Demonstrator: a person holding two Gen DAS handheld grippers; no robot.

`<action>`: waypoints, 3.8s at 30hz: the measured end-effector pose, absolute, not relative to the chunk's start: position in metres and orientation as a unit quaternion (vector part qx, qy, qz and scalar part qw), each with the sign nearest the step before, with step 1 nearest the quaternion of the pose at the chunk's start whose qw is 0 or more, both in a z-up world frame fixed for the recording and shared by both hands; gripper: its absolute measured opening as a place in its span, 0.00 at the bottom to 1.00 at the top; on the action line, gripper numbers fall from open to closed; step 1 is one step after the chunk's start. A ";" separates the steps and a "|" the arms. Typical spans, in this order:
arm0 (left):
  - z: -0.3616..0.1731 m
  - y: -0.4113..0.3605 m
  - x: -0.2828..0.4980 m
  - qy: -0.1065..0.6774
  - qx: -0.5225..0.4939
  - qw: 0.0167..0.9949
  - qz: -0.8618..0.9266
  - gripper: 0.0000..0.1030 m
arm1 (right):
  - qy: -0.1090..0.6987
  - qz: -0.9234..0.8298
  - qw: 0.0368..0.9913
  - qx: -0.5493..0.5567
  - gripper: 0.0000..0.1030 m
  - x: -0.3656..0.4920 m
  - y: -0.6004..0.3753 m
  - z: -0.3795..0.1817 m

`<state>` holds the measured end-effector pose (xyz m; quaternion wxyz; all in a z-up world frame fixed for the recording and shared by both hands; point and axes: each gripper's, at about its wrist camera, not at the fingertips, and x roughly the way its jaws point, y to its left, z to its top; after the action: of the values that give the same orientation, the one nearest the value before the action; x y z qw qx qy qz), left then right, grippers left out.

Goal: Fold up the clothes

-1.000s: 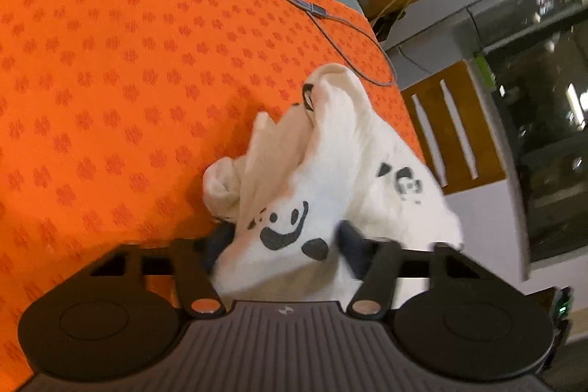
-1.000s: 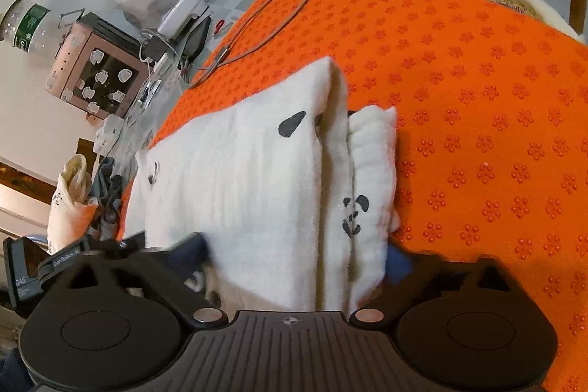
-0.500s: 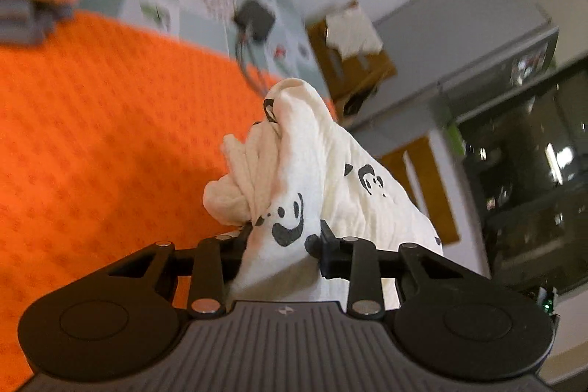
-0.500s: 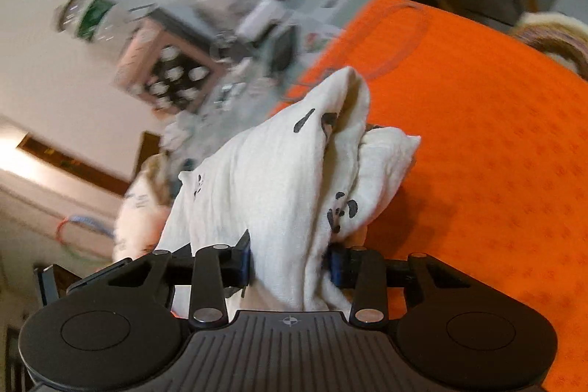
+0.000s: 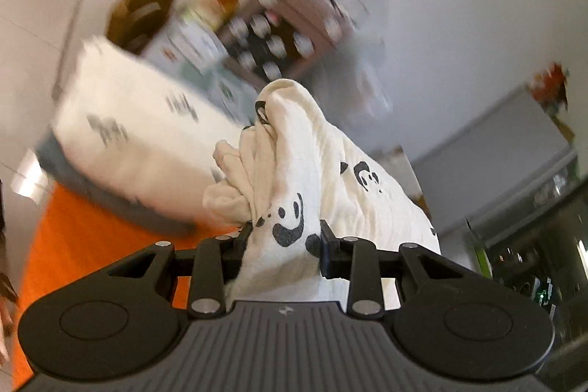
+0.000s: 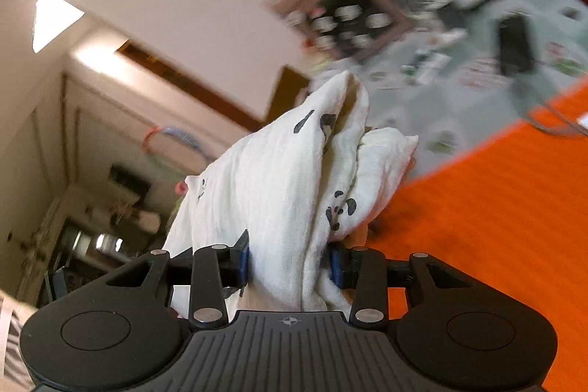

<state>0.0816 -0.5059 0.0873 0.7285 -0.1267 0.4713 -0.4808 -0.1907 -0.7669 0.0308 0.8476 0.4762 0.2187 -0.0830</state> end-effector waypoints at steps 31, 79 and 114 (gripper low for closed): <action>-0.065 -0.543 0.288 0.483 -0.202 0.760 -0.386 0.62 | 0.268 -0.074 0.840 0.465 0.57 0.032 -0.848 -0.094; 0.019 -0.432 0.019 0.425 -0.031 0.808 -0.408 0.88 | 0.289 -0.143 0.924 0.208 0.81 -0.154 -0.661 0.053; 0.019 -0.451 -0.024 0.392 0.053 0.834 -0.384 0.89 | 0.308 -0.173 0.920 0.168 0.88 -0.169 -0.629 0.029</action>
<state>-0.0235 -0.4513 0.0194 0.8343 0.0526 0.3920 -0.3840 -0.1692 -0.6294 0.0286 0.9203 0.1677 0.3081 -0.1734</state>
